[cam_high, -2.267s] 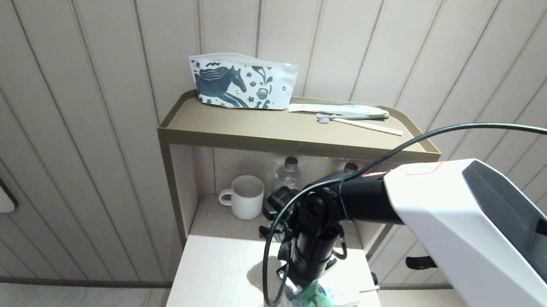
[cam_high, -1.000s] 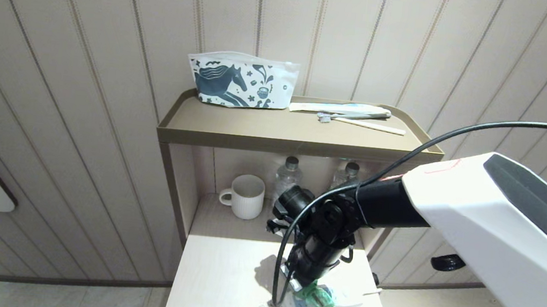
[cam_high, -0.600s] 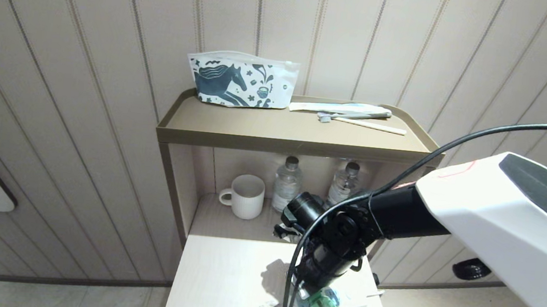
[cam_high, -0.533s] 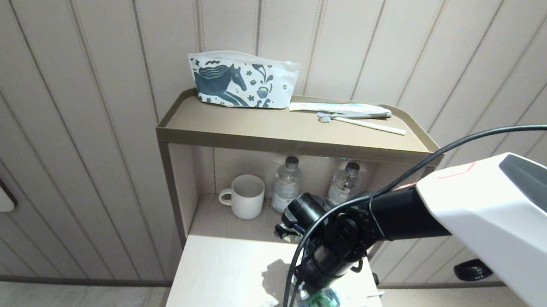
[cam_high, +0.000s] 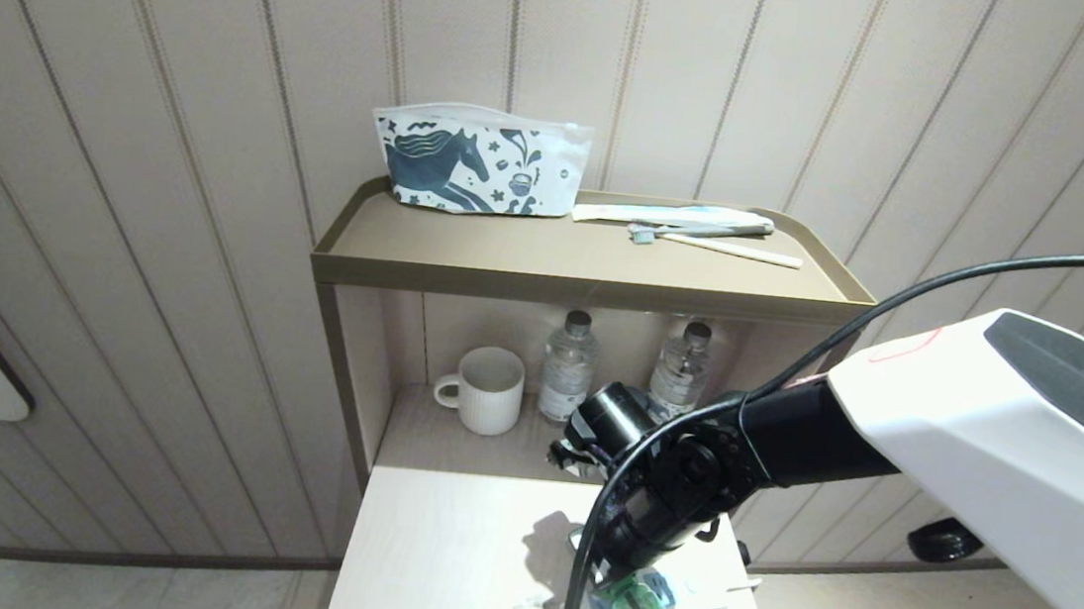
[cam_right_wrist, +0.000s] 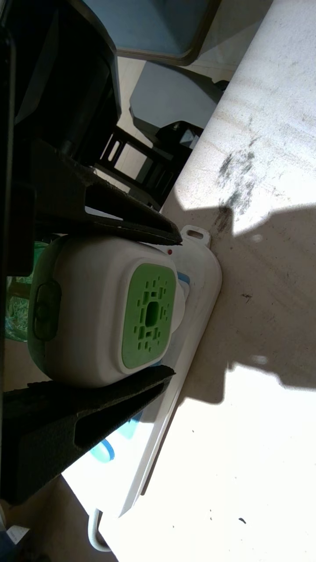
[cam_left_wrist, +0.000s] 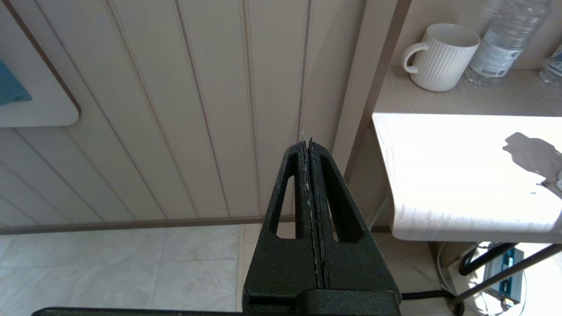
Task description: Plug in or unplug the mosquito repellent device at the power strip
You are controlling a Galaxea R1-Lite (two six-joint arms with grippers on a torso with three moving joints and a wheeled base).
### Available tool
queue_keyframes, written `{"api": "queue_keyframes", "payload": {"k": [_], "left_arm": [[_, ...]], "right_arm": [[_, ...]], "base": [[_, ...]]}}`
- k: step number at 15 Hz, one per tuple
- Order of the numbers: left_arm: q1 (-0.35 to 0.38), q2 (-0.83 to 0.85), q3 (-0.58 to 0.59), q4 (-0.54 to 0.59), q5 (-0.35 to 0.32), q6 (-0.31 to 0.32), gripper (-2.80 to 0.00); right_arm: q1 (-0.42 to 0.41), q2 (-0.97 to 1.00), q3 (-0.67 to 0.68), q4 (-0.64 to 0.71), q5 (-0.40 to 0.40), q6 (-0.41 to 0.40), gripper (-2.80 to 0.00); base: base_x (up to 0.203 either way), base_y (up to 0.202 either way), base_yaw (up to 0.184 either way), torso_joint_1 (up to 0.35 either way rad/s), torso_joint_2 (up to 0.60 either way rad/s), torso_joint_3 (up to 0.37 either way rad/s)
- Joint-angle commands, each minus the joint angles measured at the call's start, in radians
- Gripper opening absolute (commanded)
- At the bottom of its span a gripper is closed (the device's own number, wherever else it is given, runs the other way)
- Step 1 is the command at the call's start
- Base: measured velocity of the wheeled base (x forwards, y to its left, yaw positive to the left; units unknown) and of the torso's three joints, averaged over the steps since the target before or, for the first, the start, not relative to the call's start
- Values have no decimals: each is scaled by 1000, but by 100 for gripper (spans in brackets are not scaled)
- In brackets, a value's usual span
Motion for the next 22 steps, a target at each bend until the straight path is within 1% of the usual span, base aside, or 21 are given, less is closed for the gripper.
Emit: {"api": "queue_keyframes", "payload": {"k": [1,4,5,13,17,19,20,22], "left_arm": [[0,0,0,1,0,0,-280],[0,0,1,1,0,0,-280],[1,0,0,1,0,0,-280],[1,0,0,1,0,0,-280],[0,0,0,1,0,0,-280],[0,0,0,1,0,0,-280],[1,0,0,1,0,0,-280],[0,0,0,1,0,0,-280]], "right_arm": [[0,-5,3,-1,-4,1,-280],[1,-39,3,-4,-8,5,-280],[3,-49,5,-4,-10,10,0],[7,-116,1,-3,-13,13,0],[16,-245,6,4,-30,18,0],[23,-358,53,7,-37,18,0],[29,-419,94,6,-51,18,-280],[46,-544,182,5,-84,16,-280]], "base": [[0,0,0,0,0,0],[0,0,0,0,0,0],[0,0,0,0,0,0],[0,0,0,0,0,0],[0,0,0,0,0,0],[0,0,0,0,0,0],[0,0,0,0,0,0],[0,0,0,0,0,0]]}}
